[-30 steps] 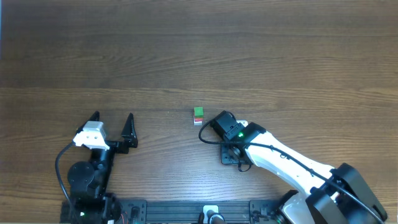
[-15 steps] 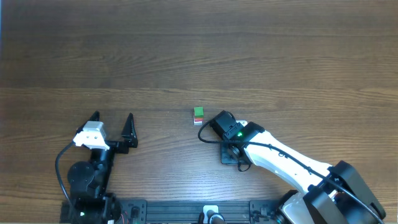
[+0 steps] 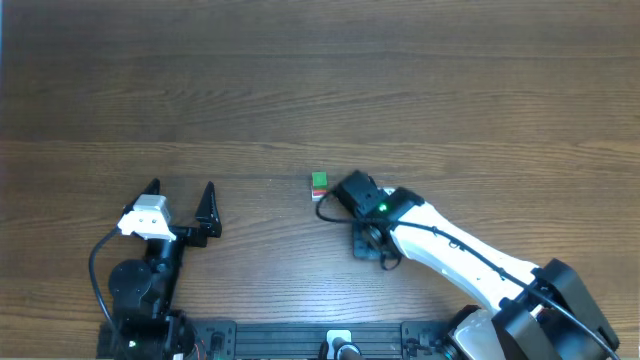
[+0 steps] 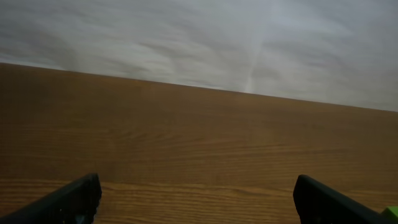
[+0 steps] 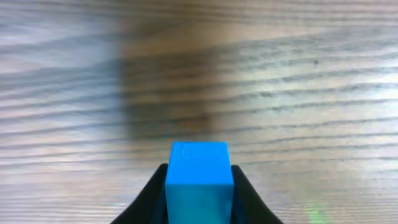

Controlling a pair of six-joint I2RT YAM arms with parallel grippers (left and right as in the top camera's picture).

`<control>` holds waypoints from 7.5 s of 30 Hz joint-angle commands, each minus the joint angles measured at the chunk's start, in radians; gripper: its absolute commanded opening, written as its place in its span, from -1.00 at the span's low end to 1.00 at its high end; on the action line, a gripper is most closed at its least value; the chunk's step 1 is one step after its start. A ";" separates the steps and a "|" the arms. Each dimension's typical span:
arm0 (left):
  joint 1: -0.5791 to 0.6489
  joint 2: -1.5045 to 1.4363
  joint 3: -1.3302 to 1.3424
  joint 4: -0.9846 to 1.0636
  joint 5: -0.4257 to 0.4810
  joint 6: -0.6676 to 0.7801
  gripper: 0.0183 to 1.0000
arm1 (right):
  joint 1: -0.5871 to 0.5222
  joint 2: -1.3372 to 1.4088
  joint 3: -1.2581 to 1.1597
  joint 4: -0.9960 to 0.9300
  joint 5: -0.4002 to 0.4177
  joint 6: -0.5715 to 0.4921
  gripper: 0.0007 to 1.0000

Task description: Stack Cubes

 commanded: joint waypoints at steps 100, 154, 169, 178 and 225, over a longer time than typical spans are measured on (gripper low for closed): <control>0.005 -0.008 -0.005 -0.002 -0.005 0.011 1.00 | 0.031 0.454 0.883 -0.366 0.010 -0.089 -0.65; 0.005 -0.008 -0.005 -0.002 -0.005 0.011 1.00 | -0.382 -0.454 0.519 -0.270 0.272 -0.342 0.98; 0.005 -0.008 -0.005 -0.002 -0.005 0.011 1.00 | -0.703 -1.197 -0.235 0.249 -0.051 -0.506 0.99; 0.005 -0.008 -0.005 -0.002 -0.005 0.011 1.00 | -0.710 -1.477 -0.517 0.414 -0.124 -0.555 0.98; 0.005 -0.008 -0.005 -0.002 -0.005 0.011 1.00 | -0.720 -1.475 -0.796 0.811 -0.103 -0.610 0.99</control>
